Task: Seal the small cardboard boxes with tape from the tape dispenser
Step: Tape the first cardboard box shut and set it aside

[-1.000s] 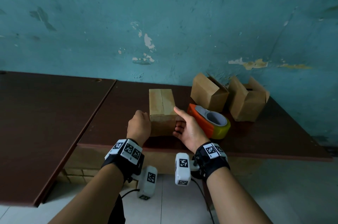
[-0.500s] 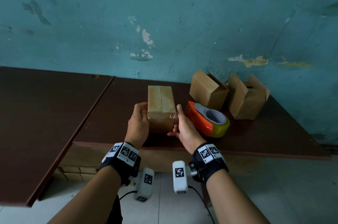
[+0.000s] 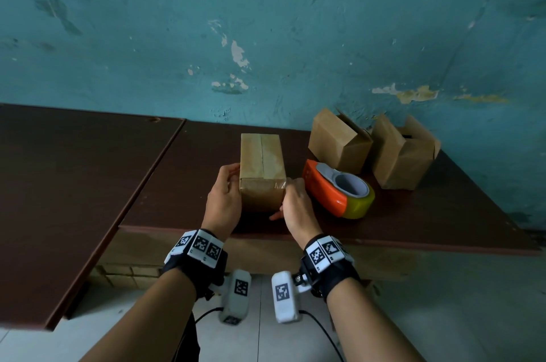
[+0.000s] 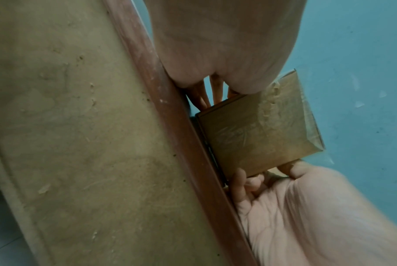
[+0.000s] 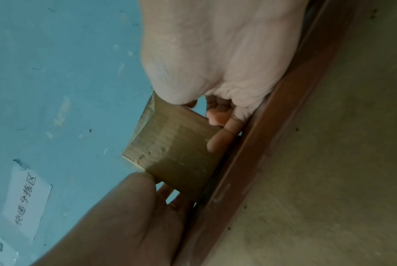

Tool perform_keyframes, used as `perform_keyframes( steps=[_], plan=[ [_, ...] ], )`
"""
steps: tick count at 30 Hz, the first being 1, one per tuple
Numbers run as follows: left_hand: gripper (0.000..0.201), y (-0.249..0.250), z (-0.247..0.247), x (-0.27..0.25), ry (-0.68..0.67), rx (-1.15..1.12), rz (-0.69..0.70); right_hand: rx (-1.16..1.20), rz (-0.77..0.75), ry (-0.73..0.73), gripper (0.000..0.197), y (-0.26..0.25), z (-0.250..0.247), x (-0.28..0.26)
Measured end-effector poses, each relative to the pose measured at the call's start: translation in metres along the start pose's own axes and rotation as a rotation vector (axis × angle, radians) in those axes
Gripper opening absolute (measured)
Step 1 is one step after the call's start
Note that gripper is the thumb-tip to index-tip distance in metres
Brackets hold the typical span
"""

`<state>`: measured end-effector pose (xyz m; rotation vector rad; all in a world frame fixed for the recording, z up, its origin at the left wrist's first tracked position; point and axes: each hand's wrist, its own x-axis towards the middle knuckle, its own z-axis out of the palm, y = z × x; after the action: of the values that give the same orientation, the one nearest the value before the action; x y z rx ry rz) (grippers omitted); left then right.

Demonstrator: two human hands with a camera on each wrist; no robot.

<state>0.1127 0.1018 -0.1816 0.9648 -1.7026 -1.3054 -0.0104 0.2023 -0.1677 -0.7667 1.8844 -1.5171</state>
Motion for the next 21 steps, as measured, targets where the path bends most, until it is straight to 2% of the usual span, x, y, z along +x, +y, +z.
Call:
perform_keyframes(
  steps=[3, 5, 8, 15, 16, 21],
  plan=[
    [0.033, -0.002, 0.0, -0.002, -0.007, -0.038, 0.011, 0.041, 0.072, 0.039, 0.054, -0.002, 0.004, 0.001],
    [0.034, -0.001, -0.001, -0.004, -0.011, -0.06, 0.018, 0.013, 0.073, 0.041, 0.062, 0.002, 0.006, 0.004],
    [0.036, 0.001, -0.001, -0.005, -0.022, -0.086, 0.02, -0.002, 0.04, 0.025, 0.059, 0.004, 0.004, 0.005],
    [0.04, -0.004, -0.006, -0.005, -0.057, -0.159, 0.006, 0.037, -0.044, -0.025, 0.018, 0.008, -0.009, -0.001],
    [0.039, -0.005, -0.007, -0.005, -0.06, -0.17, 0.01, 0.075, -0.064, -0.021, 0.018, 0.008, -0.01, -0.002],
    [0.04, -0.003, -0.015, -0.009, -0.078, -0.236, 0.088, 0.25, -0.177, -0.065, 0.048, 0.013, -0.016, -0.003]
  ],
)
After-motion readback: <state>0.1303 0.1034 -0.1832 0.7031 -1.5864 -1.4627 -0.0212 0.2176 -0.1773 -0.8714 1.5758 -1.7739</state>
